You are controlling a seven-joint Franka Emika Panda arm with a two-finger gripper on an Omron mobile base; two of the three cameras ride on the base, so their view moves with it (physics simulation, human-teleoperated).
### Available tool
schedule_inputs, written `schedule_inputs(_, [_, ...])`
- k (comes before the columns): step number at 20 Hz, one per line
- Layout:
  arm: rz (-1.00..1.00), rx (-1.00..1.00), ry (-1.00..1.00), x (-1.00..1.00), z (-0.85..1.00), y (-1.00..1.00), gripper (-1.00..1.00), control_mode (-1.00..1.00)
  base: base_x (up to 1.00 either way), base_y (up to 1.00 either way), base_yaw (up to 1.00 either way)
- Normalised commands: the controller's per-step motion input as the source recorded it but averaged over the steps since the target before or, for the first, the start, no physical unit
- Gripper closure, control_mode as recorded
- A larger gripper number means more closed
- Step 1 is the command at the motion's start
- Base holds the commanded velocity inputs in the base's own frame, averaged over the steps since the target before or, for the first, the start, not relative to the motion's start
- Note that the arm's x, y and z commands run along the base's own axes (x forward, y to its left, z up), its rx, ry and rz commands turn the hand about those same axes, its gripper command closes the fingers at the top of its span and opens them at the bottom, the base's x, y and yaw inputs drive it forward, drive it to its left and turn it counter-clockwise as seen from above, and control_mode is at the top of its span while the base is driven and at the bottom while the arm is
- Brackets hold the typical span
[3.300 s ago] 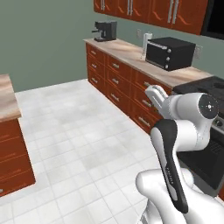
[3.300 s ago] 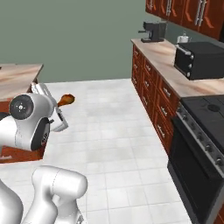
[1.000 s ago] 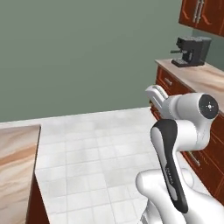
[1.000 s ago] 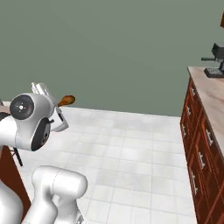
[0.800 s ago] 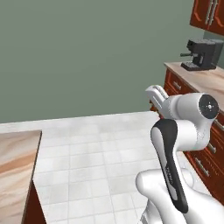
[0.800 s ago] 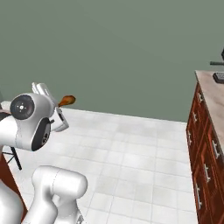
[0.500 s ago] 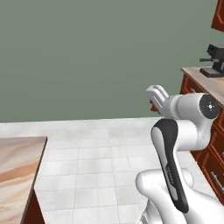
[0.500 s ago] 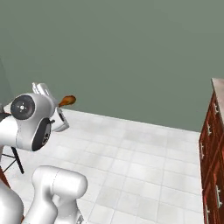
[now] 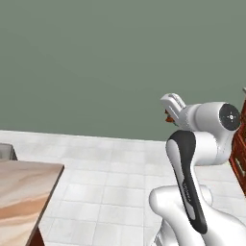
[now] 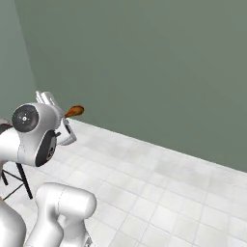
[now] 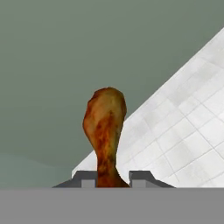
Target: Gather the squash and potato from the fridge and place them on a tray on the dining counter. Then gather the chicken drumstick and steak from the fridge and place them on the other tray.
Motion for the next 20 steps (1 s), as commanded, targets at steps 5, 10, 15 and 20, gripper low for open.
schedule_inputs(5, [0.0,0.0,0.0,0.0,0.0,0.0,1.0,1.0,0.71,-0.36,0.36])
schedule_inputs(10, [0.0,0.0,0.0,0.0,0.0,0.0,1.0,1.0,0.71,-0.35,0.36])
schedule_inputs(15, [0.0,0.0,0.0,0.0,0.0,0.0,1.0,1.0,0.66,-0.31,0.37])
schedule_inputs(20, [0.0,0.0,0.0,0.0,0.0,0.0,1.0,1.0,0.66,-0.29,0.38])
